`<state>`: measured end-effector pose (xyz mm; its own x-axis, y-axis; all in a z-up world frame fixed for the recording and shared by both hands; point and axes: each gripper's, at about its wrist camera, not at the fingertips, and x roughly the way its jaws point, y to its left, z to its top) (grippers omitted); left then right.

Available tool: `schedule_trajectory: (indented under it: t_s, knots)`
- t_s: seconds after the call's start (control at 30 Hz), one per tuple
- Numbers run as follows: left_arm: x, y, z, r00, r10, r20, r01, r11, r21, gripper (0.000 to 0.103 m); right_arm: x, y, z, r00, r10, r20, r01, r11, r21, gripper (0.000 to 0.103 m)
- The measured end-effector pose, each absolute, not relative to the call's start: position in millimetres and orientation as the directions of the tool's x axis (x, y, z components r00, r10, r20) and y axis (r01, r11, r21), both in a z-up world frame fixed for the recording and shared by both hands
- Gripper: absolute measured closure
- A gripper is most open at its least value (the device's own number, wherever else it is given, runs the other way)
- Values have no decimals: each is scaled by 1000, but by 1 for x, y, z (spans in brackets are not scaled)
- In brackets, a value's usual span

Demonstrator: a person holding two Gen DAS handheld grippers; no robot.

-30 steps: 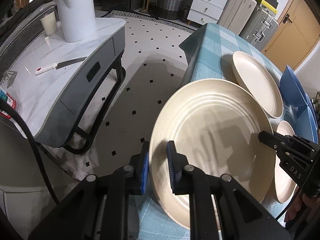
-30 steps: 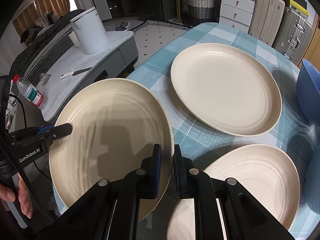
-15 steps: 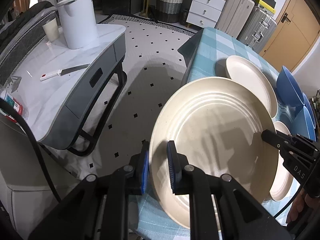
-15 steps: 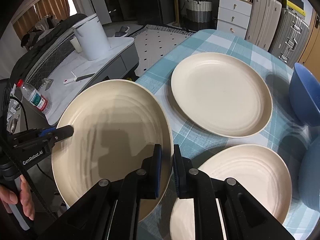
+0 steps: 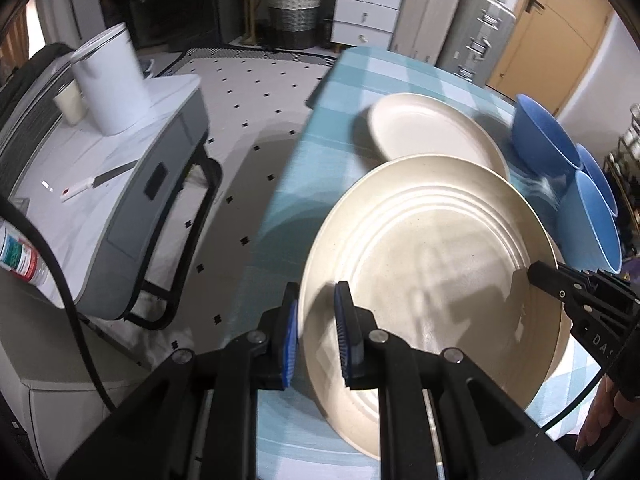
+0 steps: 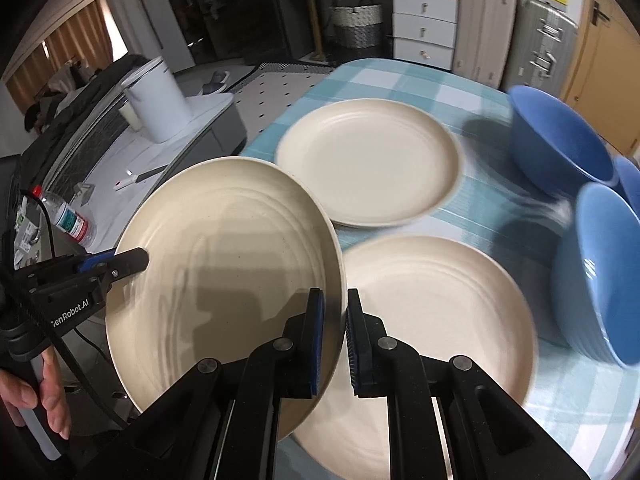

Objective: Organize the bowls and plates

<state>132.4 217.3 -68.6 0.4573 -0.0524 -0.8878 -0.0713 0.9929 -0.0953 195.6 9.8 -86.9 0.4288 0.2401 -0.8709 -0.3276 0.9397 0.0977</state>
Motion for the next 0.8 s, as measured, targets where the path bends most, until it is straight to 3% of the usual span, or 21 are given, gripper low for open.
schedule_trajectory:
  t_s: [0.3, 0.8]
  knots:
    - [147, 144, -68, 433, -90, -897, 45, 996, -78, 88, 176, -71, -88, 451, 205, -868, -192, 973, 130, 93]
    - [162, 88, -83, 423, -77, -903, 89, 995, -43, 89, 154, -135, -107, 474, 161, -866, -62, 987, 150, 93]
